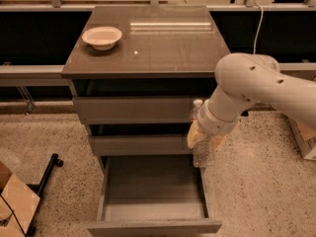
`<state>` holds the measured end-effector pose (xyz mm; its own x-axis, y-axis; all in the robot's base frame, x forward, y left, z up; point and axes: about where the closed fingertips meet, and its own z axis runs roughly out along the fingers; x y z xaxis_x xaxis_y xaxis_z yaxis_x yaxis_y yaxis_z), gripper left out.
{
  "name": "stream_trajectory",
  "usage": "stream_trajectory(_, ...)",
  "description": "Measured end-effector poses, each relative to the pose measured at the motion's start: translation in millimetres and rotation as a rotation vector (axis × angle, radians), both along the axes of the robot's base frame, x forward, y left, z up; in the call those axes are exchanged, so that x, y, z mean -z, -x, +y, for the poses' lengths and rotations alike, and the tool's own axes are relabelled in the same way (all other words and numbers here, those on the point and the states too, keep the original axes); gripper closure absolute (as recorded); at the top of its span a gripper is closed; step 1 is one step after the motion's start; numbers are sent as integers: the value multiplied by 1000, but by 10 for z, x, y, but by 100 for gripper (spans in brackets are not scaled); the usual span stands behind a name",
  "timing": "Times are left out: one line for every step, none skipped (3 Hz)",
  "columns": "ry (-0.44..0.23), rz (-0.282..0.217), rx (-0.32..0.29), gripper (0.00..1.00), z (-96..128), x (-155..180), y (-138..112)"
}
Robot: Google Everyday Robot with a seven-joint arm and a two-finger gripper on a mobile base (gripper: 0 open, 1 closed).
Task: Pick water bottle from bottom drawer and place on counter
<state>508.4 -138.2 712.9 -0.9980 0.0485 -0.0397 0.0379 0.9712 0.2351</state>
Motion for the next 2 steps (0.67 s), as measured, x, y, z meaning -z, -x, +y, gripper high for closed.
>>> stream_trajectory(124,-99,-70,100,104,-806,-166)
stream_trajectory(221,-144,-131,100,338,-1347,-392)
